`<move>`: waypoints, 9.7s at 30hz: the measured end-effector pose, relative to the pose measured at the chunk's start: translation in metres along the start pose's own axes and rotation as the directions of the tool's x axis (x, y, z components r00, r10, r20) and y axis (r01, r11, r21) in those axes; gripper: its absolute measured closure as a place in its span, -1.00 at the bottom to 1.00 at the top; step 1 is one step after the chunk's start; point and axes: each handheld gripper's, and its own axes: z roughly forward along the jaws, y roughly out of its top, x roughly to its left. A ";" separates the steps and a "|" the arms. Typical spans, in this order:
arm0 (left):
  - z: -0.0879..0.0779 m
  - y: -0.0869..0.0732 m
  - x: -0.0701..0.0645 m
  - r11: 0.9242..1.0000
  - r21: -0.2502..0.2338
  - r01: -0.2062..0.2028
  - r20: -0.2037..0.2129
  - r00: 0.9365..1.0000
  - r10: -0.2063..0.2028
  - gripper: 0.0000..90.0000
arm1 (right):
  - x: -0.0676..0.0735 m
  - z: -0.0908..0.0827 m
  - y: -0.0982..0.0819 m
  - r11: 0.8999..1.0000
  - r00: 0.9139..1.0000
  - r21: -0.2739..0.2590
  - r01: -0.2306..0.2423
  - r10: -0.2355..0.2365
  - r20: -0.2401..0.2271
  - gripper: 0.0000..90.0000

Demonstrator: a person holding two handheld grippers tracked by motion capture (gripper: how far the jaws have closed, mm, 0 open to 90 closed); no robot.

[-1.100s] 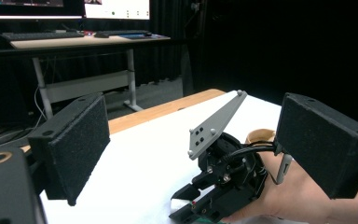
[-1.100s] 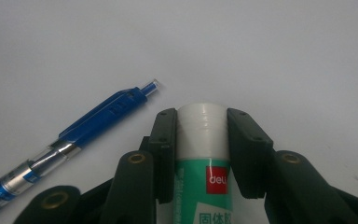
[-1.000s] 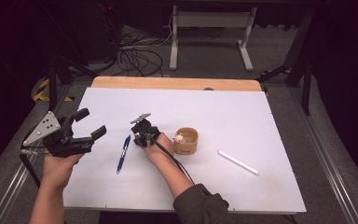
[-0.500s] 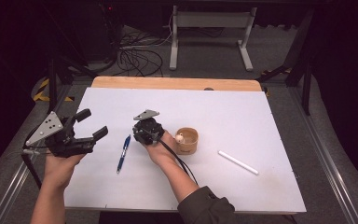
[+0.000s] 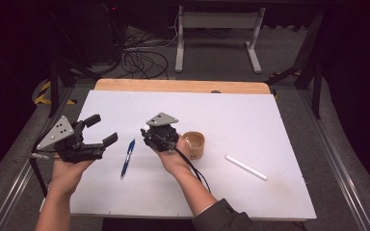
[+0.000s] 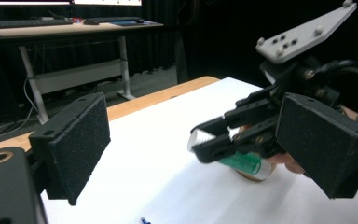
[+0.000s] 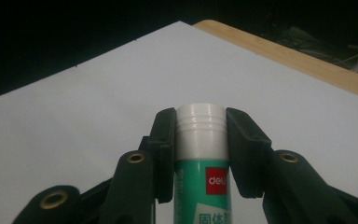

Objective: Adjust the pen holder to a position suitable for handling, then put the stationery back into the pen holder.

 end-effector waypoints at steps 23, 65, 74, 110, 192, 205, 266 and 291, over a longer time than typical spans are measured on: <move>0.050 -0.027 -0.032 0.992 0.117 -0.040 0.102 0.994 0.028 -0.76 | -0.012 -0.052 -0.002 0.986 0.999 -0.166 0.029 -0.035 -0.034 0.46; 0.099 -0.045 -0.104 0.998 0.055 -0.026 0.241 0.970 0.012 -0.61 | -0.005 -0.109 -0.032 0.940 0.993 -0.338 0.039 -0.075 -0.094 0.46; 0.098 -0.044 -0.104 0.999 0.043 -0.010 0.244 0.970 -0.001 -0.59 | -0.003 -0.109 -0.032 0.932 0.992 -0.362 0.026 -0.068 -0.103 0.46; 0.098 -0.045 -0.101 0.997 0.073 0.016 0.244 0.969 -0.033 0.31 | -0.001 -0.114 -0.035 0.912 0.992 -0.410 0.013 -0.064 -0.112 0.46; 0.199 -0.030 -0.085 0.994 0.107 0.028 0.162 0.986 -0.045 0.45 | -0.097 -0.176 -0.057 0.943 0.999 -0.332 0.024 -0.015 0.028 -0.32; 0.208 -0.039 -0.084 0.990 0.139 0.025 0.141 0.989 -0.045 0.45 | -0.101 -0.179 -0.059 0.942 0.999 -0.336 0.020 -0.007 0.039 -0.32; 0.202 -0.016 -0.082 0.978 0.210 0.002 0.156 0.987 -0.036 -0.05 | -0.101 -0.175 -0.059 0.952 1.000 -0.307 0.009 -0.002 0.022 -0.28; 0.149 -0.003 -0.072 0.988 0.157 -0.008 0.060 0.998 -0.002 -0.61 | -0.104 -0.175 -0.060 0.949 0.999 -0.314 0.006 0.004 0.032 -0.48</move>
